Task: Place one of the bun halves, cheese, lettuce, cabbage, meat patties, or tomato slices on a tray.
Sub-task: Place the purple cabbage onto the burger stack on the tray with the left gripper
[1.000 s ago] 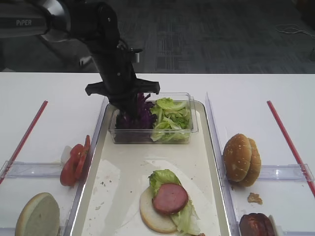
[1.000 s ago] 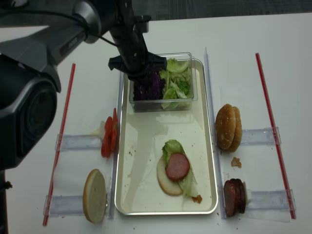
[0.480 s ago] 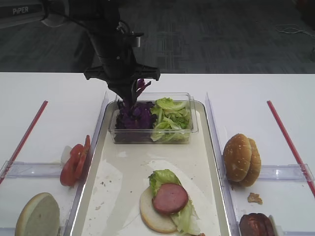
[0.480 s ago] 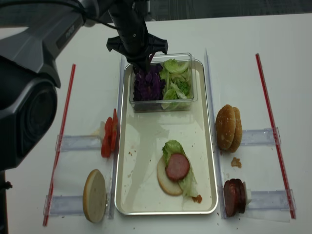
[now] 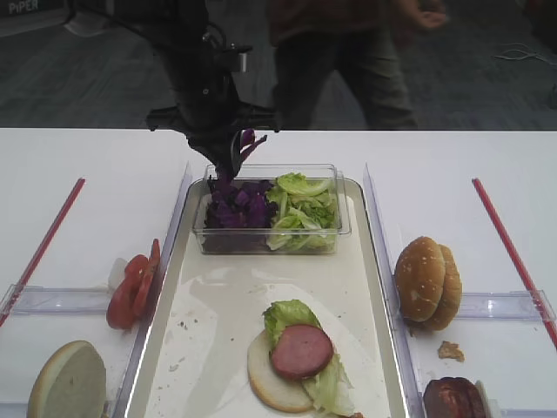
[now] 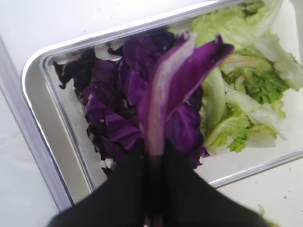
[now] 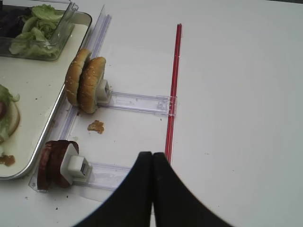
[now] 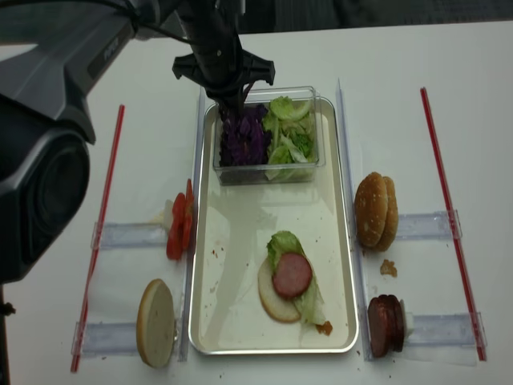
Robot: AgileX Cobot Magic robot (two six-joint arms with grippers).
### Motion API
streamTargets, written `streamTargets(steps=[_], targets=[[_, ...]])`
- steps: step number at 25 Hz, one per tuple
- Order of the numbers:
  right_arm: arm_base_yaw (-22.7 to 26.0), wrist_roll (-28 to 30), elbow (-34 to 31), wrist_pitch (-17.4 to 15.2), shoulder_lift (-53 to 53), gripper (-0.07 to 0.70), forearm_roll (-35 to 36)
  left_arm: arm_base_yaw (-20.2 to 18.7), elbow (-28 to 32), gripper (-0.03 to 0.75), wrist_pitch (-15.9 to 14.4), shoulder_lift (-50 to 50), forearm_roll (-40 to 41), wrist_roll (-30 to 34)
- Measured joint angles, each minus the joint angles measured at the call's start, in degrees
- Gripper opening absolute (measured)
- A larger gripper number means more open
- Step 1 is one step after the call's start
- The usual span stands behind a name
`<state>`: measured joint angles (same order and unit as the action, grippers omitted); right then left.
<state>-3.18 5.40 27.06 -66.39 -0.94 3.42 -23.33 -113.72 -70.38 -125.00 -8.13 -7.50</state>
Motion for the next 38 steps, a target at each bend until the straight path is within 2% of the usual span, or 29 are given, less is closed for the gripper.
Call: streamTargets(steps=[4, 8, 20, 27, 38], targets=[[0.0, 0.0, 0.0, 0.0, 0.0, 0.023, 0.0, -0.7, 0.0, 0.025, -0.1, 2.5, -0.2, 0.0], [0.0, 0.0, 0.0, 0.0, 0.0, 0.023, 0.0, -3.0, 1.9, 0.025, -0.1, 4.8, -0.2, 0.0], [0.0, 0.0, 0.0, 0.0, 0.0, 0.023, 0.0, -8.7, 14.8, 0.025, -0.3, 13.0, 0.0, -1.0], [0.0, 0.0, 0.0, 0.0, 0.0, 0.023, 0.0, -13.1, 22.2, 0.025, -0.1, 18.0, 1.2, -2.2], [0.0, 0.0, 0.0, 0.0, 0.0, 0.023, 0.0, -21.8, 28.6, 0.025, 0.2, 19.4, 1.5, -4.3]])
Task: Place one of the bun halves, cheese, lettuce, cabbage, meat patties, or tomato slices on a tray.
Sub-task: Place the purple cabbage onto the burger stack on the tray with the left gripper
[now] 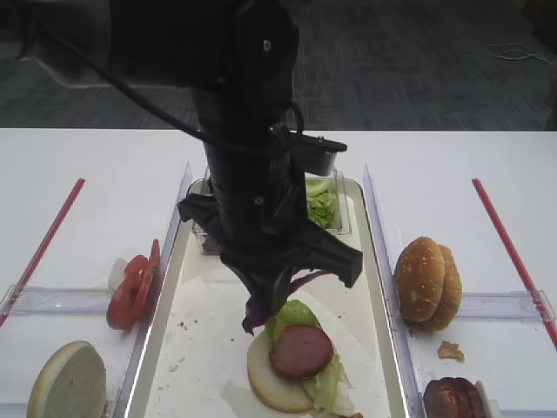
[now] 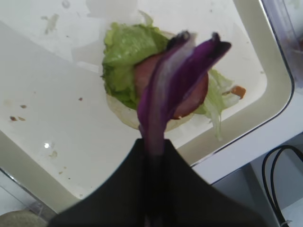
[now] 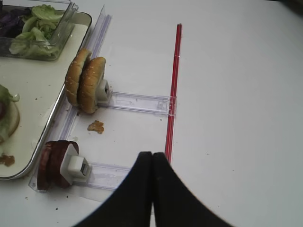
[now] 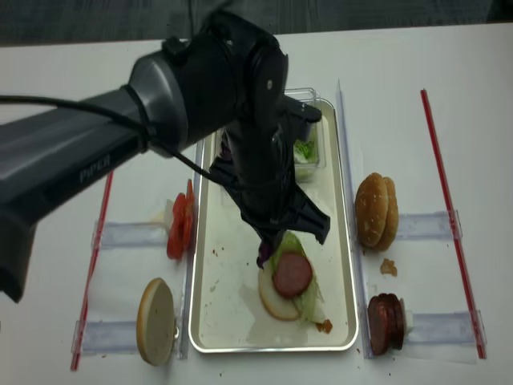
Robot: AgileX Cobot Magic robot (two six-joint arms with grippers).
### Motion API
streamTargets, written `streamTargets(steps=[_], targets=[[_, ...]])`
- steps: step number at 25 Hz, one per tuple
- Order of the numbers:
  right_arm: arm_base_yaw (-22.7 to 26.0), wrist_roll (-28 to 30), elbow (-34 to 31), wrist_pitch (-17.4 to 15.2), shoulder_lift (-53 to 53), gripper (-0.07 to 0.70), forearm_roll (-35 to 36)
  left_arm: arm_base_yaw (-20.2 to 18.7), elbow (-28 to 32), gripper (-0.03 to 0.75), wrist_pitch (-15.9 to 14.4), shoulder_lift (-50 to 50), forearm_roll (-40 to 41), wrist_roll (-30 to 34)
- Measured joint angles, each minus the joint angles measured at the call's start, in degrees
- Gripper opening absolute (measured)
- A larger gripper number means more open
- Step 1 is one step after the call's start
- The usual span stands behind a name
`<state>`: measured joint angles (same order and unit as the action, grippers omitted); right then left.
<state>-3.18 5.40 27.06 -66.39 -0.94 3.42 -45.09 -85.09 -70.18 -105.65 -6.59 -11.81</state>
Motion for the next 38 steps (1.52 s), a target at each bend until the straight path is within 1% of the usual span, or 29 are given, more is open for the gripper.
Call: streamTargets(steps=[5, 9, 11, 14, 16, 20, 26, 34, 38], targets=[[0.0, -0.1, 0.0, 0.0, 0.0, 0.023, 0.0, -2.7, 2.9, 0.025, 0.3, 0.0, 0.0, -0.8], [0.0, -0.1, 0.0, 0.0, 0.0, 0.023, 0.0, -3.5, 6.0, 0.025, 0.6, 0.0, -0.2, -1.3], [0.0, -0.1, 0.0, 0.0, 0.0, 0.023, 0.0, -3.6, 7.4, 0.025, 1.3, 0.0, -0.4, -1.3], [0.0, -0.3, 0.0, 0.0, 0.0, 0.023, 0.0, -3.6, 9.0, 0.025, 3.8, 0.0, -0.9, -1.3], [0.0, -0.3, 0.0, 0.0, 0.0, 0.023, 0.0, -3.6, 9.1, 0.025, 5.7, 0.0, -1.6, -1.3], [0.0, -0.3, 0.0, 0.0, 0.0, 0.023, 0.0, -3.6, 9.4, 0.025, 8.6, 0.0, -2.7, -1.2], [0.0, -0.3, 0.0, 0.0, 0.0, 0.023, 0.0, -3.6, 9.4, 0.025, 10.9, -0.4, -5.0, 0.8], [0.0, -0.3, 0.0, 0.0, 0.0, 0.023, 0.0, -3.6, 9.4, 0.025, 11.6, -1.3, -5.9, 1.3], [0.0, -0.3, 0.0, 0.0, 0.0, 0.023, 0.0, -3.6, 9.4, 0.025, 12.5, -1.3, -6.0, 1.3]])
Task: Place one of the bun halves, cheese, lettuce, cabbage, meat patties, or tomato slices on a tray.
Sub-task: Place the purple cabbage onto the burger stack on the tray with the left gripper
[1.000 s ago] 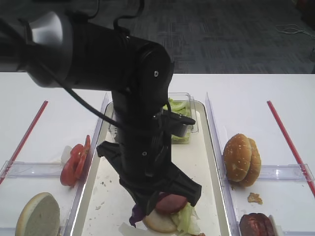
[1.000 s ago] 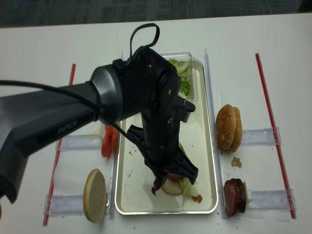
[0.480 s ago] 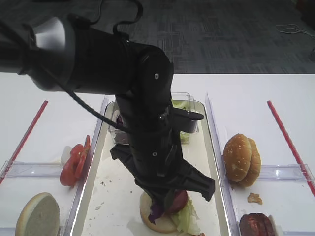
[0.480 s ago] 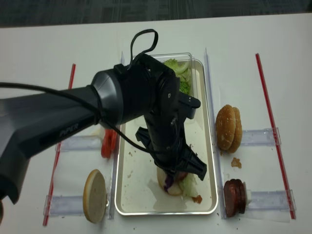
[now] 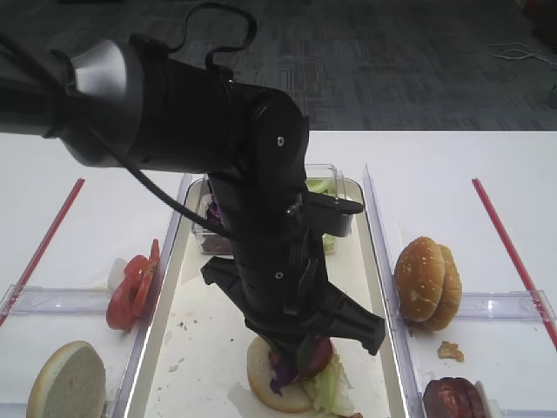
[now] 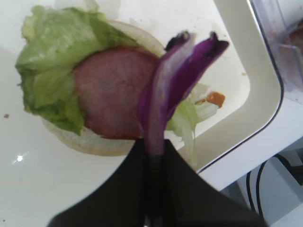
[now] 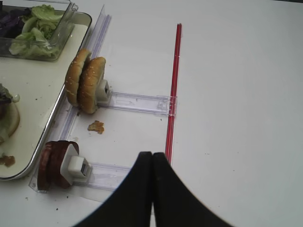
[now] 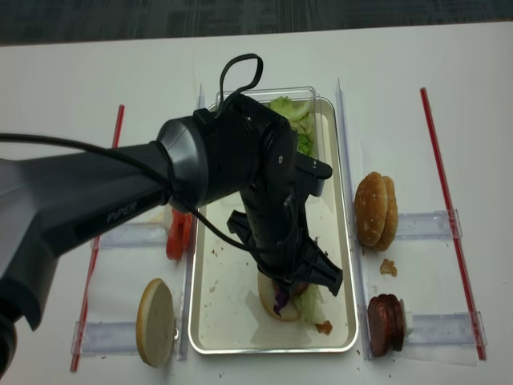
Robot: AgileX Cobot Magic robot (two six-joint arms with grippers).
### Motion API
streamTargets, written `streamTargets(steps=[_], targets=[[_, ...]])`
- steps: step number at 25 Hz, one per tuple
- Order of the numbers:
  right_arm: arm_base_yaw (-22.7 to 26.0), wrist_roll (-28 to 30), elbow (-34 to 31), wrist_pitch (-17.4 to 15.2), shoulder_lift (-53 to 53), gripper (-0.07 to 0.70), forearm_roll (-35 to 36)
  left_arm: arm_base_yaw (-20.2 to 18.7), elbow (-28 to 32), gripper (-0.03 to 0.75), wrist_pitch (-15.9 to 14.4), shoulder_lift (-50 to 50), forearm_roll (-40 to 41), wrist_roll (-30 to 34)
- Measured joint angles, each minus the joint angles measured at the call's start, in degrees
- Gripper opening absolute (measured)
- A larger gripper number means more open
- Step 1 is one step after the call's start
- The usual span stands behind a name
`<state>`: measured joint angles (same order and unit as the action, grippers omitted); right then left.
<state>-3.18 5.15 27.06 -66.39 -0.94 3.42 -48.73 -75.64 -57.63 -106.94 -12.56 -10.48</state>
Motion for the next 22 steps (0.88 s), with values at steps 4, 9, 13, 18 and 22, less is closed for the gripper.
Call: streamTargets(steps=[4, 9, 13, 18, 22], targets=[[0.0, 0.0, 0.0, 0.0, 0.0, 0.023, 0.0, 0.0, 0.0, 0.025, 1.0, 0.0, 0.0, 0.1], [0.0, 0.0, 0.0, 0.0, 0.0, 0.023, 0.0, 0.0, 0.0, 0.025, 1.2, 0.0, 0.0, 0.1], [0.0, 0.0, 0.0, 0.0, 0.0, 0.023, 0.0, 0.0, 0.0, 0.025, 1.2, 0.0, 0.0, 0.1], [0.0, 0.0, 0.0, 0.0, 0.0, 0.023, 0.0, 0.0, 0.0, 0.025, 1.3, 0.0, 0.0, 0.1], [0.0, 0.0, 0.0, 0.0, 0.0, 0.023, 0.0, 0.0, 0.0, 0.025, 1.4, 0.0, 0.0, 0.1]])
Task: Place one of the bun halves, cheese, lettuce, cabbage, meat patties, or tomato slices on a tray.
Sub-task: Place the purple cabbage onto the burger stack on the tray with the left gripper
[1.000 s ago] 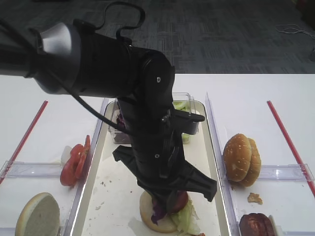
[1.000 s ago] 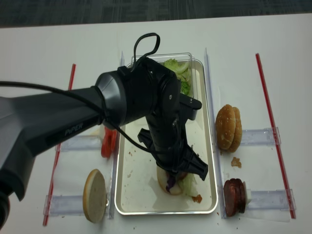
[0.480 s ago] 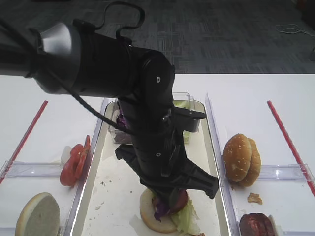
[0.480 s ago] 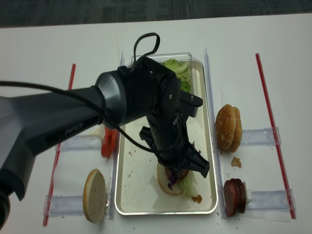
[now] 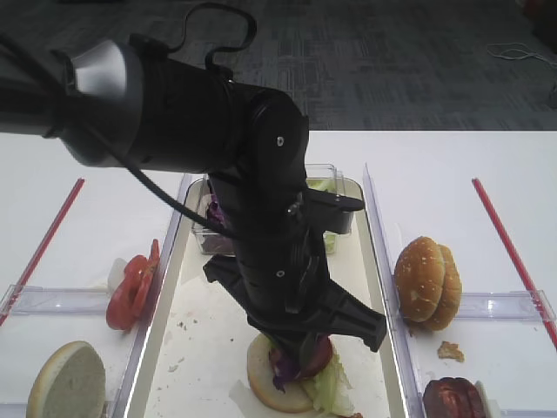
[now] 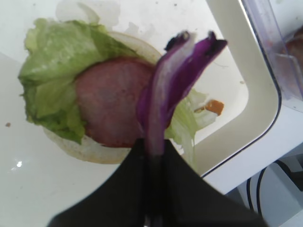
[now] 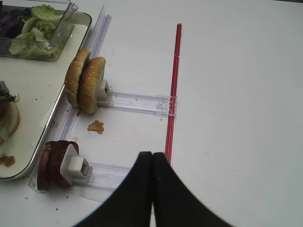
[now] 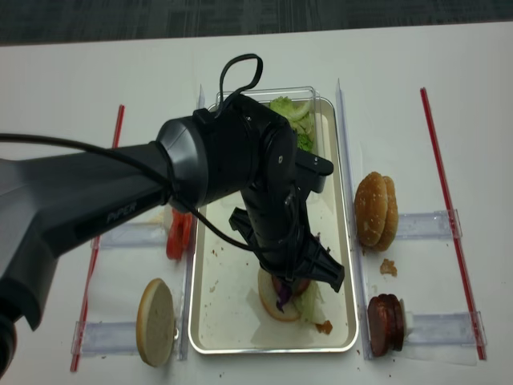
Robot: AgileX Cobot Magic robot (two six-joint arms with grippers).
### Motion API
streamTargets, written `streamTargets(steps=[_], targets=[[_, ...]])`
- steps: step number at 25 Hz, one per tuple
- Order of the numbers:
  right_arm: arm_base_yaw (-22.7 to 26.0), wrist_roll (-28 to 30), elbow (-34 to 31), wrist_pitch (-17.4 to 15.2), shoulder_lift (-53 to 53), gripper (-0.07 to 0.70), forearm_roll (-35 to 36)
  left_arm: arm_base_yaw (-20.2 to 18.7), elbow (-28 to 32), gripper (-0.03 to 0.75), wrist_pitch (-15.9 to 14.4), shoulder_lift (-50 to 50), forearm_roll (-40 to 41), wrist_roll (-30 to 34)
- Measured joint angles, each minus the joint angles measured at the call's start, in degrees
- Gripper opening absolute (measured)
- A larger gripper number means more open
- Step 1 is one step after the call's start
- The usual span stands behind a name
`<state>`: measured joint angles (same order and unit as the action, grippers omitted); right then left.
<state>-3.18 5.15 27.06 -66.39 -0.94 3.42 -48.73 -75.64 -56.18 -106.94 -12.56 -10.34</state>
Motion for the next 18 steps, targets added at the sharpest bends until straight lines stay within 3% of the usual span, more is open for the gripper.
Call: streamTargets(steps=[18], targets=[[0.0, 0.0, 0.0, 0.0, 0.0, 0.023, 0.0, 1.3, 0.0, 0.025, -1.0, 0.0, 0.0, 0.0]])
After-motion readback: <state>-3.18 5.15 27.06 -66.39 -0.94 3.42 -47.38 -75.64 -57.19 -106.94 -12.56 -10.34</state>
